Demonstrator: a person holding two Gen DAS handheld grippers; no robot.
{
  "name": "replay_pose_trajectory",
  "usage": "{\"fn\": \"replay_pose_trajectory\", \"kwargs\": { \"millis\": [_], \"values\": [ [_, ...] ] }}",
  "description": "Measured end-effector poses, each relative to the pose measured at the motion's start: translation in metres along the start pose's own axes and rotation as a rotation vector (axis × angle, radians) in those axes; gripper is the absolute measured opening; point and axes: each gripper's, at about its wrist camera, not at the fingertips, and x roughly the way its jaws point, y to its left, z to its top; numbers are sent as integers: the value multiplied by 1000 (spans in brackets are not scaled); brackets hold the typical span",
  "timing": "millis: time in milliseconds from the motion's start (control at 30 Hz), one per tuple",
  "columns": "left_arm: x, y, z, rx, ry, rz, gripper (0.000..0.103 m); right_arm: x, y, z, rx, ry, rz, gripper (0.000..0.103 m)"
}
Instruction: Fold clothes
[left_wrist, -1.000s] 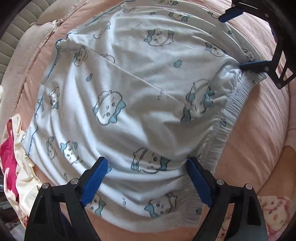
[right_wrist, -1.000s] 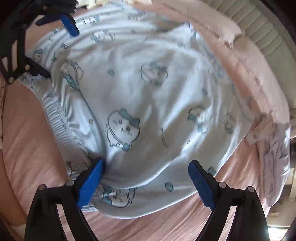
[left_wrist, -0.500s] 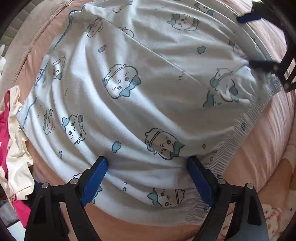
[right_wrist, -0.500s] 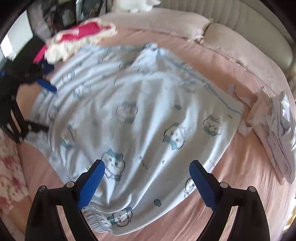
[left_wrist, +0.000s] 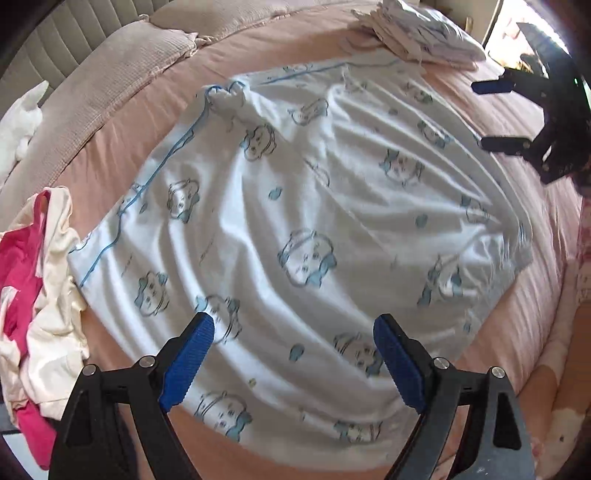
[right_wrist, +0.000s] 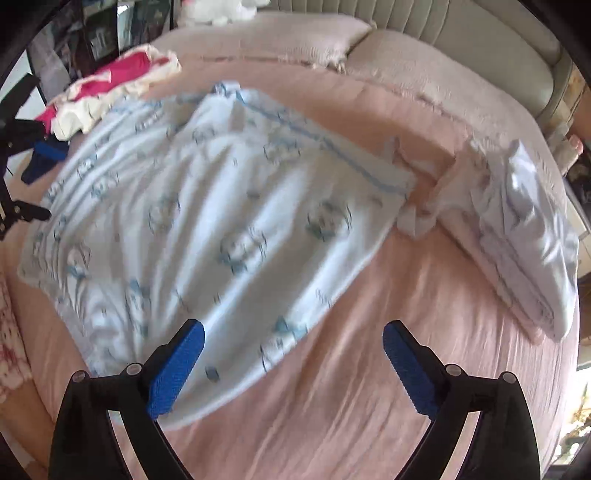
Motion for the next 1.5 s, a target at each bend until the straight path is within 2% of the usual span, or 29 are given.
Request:
{"fn": "replay_pose_trajectory", "kwargs": {
  "millis": [100,200,267,300,367,400,467,533,600,633,700,733,800,833,933,1000,1033,1100,1167,1200,1267,1300,1333,1400,1433,1500],
  "values": [
    [21,-10,18,12,-67,-79,89,10,1,-2,-40,17,15,98],
    [48,-25,26,117,-39,-79,89,19,3,-5,-80,34,29,98],
    [49,-19,19,212,-45,-85,90,26,4,-6,-106,46,39,98],
    [46,-9,12,227,-25,-81,90,29,4,-7,-120,51,44,100],
    [40,20,-5,188,40,-87,90,36,5,-9,-146,63,54,103],
    [32,34,-14,164,34,-93,90,39,6,-9,-160,68,58,103],
    [12,59,-28,113,-34,-102,90,45,7,-11,-186,80,68,103],
    [2,81,-31,59,-94,-97,90,35,0,-2,-143,-6,91,103],
    [7,90,-24,39,-109,-104,90,21,1,25,-72,-134,115,103],
    [12,84,-19,48,-114,-112,90,15,10,43,-67,-197,118,103],
    [27,40,-7,83,-99,-157,90,15,45,74,-180,-258,110,103],
    [34,29,-13,126,-74,-153,90,16,65,89,-250,-280,104,103],
    [27,2,-34,259,-36,-106,91,39,90,100,-355,-222,81,103],
    [23,3,-44,311,-32,-89,91,54,101,104,-403,-179,67,103],
    [15,25,-65,328,60,-49,92,70,87,85,-397,-134,67,102],
    [9,40,-75,311,111,10,92,70,62,69,-348,-80,37,102],
    [4,46,-74,278,102,16,92,67,50,61,-320,-63,18,102],
    [-12,49,-64,242,-2,-27,92,59,34,51,-263,-48,22,102],
    [-20,40,-44,249,-103,-50,92,47,36,55,-208,-112,52,102],
    [-18,35,-33,260,-130,-57,92,41,45,61,-196,-161,104,102],
    [3,23,-11,307,-107,-46,92,40,80,80,-240,-203,154,102],
    [18,25,-11,332,-54,-24,92,42,99,90,-271,-216,168,102],
    [28,29,-13,349,-15,-14,93,49,114,95,-315,-204,158,102],
    [26,44,-26,340,-8,-45,92,72,138,97,-424,-138,100,102],
    [25,52,-35,336,1,-51,94,76,137,97,-430,-137,109,102],
    [20,73,-56,298,56,-44,97,76,111,87,-380,-98,107,102]
  ]
}}
